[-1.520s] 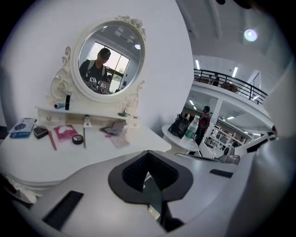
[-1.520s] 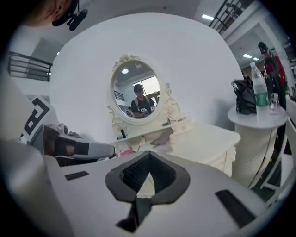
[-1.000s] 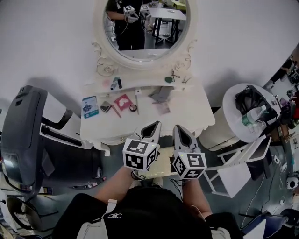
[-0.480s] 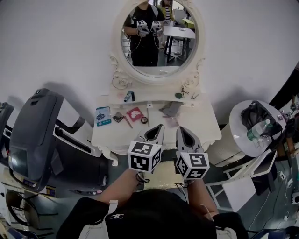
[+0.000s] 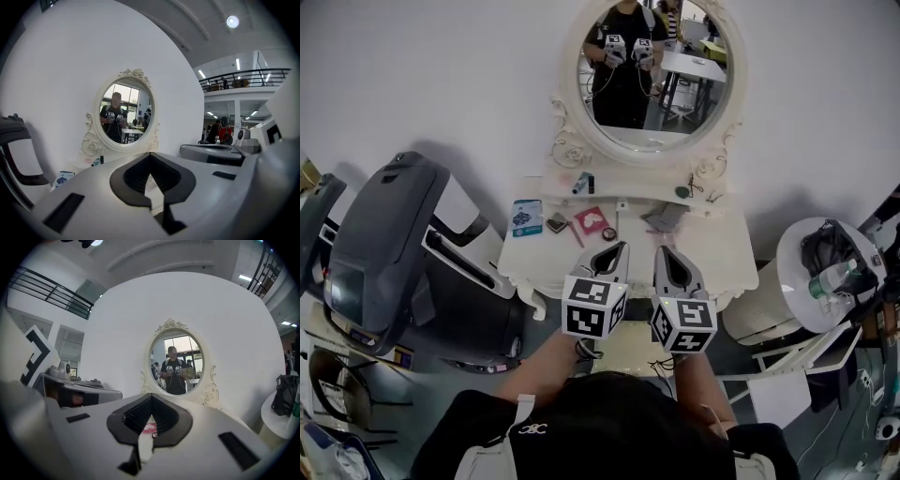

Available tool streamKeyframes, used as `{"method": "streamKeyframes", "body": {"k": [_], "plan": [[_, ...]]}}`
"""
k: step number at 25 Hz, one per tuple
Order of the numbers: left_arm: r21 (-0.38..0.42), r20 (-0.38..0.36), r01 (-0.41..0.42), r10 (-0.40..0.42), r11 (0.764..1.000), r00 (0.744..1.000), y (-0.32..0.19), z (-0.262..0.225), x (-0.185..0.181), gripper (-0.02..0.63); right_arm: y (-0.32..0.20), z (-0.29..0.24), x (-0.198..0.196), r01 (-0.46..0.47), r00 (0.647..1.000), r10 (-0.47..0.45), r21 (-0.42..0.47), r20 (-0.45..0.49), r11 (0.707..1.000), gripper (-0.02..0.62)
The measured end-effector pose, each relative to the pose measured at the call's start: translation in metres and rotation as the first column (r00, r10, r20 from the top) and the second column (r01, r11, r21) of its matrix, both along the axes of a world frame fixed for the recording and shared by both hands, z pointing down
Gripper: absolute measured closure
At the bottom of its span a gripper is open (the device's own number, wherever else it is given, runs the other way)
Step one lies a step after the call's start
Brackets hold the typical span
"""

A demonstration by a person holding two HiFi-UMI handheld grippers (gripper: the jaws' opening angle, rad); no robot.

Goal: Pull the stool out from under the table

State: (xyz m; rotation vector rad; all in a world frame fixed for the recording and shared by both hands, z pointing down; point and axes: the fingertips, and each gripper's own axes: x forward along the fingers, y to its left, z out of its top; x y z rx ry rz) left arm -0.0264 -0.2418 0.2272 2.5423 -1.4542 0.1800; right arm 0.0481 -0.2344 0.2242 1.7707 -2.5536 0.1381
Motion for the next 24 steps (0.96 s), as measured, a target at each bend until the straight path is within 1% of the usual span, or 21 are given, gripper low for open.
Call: {"method": "streamKeyframes", "body": {"k": [7,18,24], "plan": [[-0.026,0.008,0.024,-0.024,0.999,1.000,0.000,0.008,-0.009,0.606,-0.002,0.002,-0.011,0.039,0.999,-0.039,-0.007,-0.005,0.999,0.588],[-0.034,0.014,0.010,-0.009,0.999,1.000,0.003,0.015,-0.006,0.606,-0.001,0.005,-0.014,0.066,0.998,-0.066,-0.017,0.002,0.998,0.588],[-0.067,0.002,-0.006,0.006,0.998,1.000,0.006,0.027,0.001,0.606,0.001,0.009,-0.010,0.074,0.997,-0.074,-0.033,0.010,0.997,0.588]]}}
